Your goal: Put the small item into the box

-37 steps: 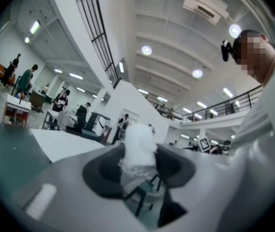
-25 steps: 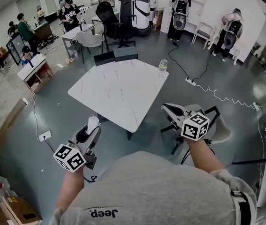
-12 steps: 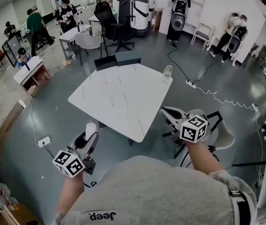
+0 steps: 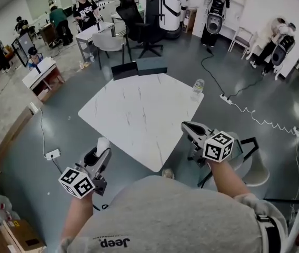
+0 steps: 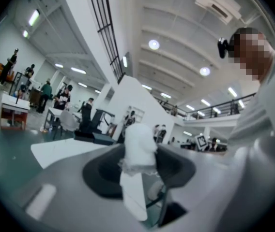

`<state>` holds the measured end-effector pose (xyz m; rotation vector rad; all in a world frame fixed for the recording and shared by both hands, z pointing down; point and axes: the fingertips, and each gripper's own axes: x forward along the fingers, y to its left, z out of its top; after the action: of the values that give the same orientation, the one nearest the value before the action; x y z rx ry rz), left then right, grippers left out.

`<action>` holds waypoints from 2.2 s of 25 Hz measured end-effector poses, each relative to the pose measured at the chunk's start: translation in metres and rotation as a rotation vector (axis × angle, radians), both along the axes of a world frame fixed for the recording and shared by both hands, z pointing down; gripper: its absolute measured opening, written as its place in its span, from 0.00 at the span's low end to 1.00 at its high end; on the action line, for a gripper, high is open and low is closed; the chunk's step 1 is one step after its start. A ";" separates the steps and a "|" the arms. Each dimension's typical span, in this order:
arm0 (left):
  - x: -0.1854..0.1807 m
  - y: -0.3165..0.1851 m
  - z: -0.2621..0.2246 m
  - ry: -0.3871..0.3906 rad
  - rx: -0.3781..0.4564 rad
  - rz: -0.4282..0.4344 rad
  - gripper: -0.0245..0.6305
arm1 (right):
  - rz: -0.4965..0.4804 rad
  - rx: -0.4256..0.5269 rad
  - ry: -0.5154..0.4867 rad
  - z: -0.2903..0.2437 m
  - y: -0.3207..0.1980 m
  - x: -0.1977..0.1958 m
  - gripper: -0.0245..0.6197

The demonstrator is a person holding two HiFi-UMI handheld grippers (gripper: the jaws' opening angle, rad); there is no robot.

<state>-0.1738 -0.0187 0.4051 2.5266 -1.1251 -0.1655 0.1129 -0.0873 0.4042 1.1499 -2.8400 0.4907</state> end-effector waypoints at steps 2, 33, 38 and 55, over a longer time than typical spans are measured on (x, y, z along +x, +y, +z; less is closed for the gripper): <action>0.009 -0.022 0.005 -0.006 -0.003 -0.037 0.32 | -0.033 0.003 -0.013 0.007 -0.029 0.007 0.04; 0.043 -0.263 0.042 -0.192 -0.148 -0.058 0.32 | -0.124 -0.035 -0.002 0.063 -0.283 0.000 0.04; 0.026 -0.329 0.062 -0.241 -0.120 0.015 0.32 | -0.033 -0.050 0.064 0.069 -0.315 -0.007 0.04; 0.000 -0.496 0.109 -0.399 -0.122 0.019 0.32 | 0.008 -0.007 0.193 0.100 -0.497 -0.076 0.04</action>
<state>-0.1743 -0.5144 0.5142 2.5230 -1.2078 0.4174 0.0370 -0.5846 0.5041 1.1408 -2.6680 0.3675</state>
